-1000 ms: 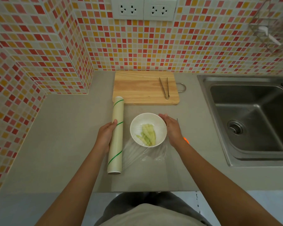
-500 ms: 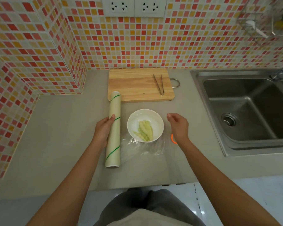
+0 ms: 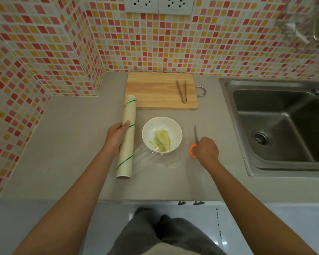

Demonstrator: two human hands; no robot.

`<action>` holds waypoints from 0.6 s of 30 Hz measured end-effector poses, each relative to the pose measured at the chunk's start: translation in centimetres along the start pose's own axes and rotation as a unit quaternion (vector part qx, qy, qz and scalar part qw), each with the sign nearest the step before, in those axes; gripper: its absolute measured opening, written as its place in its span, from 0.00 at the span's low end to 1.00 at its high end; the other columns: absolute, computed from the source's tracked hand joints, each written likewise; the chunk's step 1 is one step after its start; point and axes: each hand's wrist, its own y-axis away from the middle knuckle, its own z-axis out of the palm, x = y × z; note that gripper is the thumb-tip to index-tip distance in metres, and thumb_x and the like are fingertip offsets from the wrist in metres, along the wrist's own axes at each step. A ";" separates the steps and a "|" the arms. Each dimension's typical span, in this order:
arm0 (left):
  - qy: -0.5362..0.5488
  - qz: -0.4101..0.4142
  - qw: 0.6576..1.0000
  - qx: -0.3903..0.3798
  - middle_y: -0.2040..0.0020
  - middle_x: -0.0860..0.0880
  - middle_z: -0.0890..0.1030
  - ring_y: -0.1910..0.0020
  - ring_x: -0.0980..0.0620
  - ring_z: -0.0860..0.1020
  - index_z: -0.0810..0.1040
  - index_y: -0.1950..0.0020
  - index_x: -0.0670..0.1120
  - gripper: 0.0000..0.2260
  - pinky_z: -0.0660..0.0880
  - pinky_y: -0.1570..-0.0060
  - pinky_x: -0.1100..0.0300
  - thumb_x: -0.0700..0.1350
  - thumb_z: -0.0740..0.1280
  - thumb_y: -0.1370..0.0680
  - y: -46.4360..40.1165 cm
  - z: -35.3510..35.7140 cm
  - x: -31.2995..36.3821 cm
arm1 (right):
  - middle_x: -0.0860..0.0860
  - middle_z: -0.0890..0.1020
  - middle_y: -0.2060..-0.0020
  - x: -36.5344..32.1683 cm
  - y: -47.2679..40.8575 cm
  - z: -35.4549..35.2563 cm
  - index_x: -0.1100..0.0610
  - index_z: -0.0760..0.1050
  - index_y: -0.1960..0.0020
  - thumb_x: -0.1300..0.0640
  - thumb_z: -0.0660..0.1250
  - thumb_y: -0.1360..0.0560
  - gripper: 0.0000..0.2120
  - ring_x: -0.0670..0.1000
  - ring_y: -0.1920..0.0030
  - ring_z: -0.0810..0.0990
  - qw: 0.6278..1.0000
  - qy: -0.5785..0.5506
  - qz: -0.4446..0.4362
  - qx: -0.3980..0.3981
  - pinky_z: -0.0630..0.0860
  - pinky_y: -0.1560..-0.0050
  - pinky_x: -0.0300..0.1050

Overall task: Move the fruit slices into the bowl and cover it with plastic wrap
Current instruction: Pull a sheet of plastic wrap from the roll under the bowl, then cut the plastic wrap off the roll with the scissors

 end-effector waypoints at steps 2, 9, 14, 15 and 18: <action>0.002 0.002 1.000 0.005 0.60 0.47 0.82 0.63 0.49 0.79 0.82 0.57 0.48 0.07 0.76 0.58 0.56 0.51 0.69 0.24 0.1 0.0 0.0 | 0.60 0.82 0.47 0.2 0.1 -0.2 0.63 0.78 0.47 0.59 0.66 0.28 0.12 0.60 0.46 0.81 1.000 -0.005 0.011 0.002 0.77 0.51 0.47; 0.011 -0.004 1.000 -0.002 0.59 0.46 0.82 0.61 0.48 0.79 0.82 0.57 0.48 0.08 0.77 0.56 0.54 0.52 0.69 0.25 -0.2 -0.4 0.0 | 0.59 0.82 0.50 0.1 1.5 -0.5 0.62 0.78 0.50 0.54 0.70 0.30 0.13 0.60 0.48 0.82 0.998 -0.014 0.053 -0.042 0.74 0.57 0.45; 0.004 0.000 1.000 -0.008 0.58 0.46 0.82 0.60 0.48 0.79 0.82 0.56 0.48 0.08 0.77 0.55 0.53 0.52 0.69 0.25 -0.4 -0.5 0.1 | 0.52 0.74 0.83 -0.1 2.4 -0.5 0.60 0.73 0.74 0.54 0.71 0.30 0.17 0.53 0.76 0.73 0.971 -0.200 0.074 -0.106 0.71 0.70 0.42; 0.004 -0.001 1.000 -0.009 0.58 0.46 0.82 0.60 0.47 0.79 0.82 0.55 0.47 0.09 0.77 0.55 0.53 0.52 0.69 0.25 -0.5 -0.5 0.1 | 0.53 0.73 0.81 -0.1 2.8 -0.5 0.60 0.72 0.73 0.54 0.70 0.29 0.18 0.52 0.77 0.70 0.960 -0.238 0.080 -0.123 0.68 0.72 0.41; 0.010 0.003 1.000 -0.016 0.58 0.46 0.82 0.59 0.47 0.79 0.82 0.55 0.46 0.10 0.77 0.56 0.53 0.52 0.69 0.26 -0.5 -0.6 0.1 | 0.56 0.76 0.73 -0.9 4.6 -1.0 0.59 0.76 0.67 0.55 0.67 0.24 0.14 0.50 0.76 0.68 0.920 -0.341 0.096 -0.165 0.64 0.73 0.38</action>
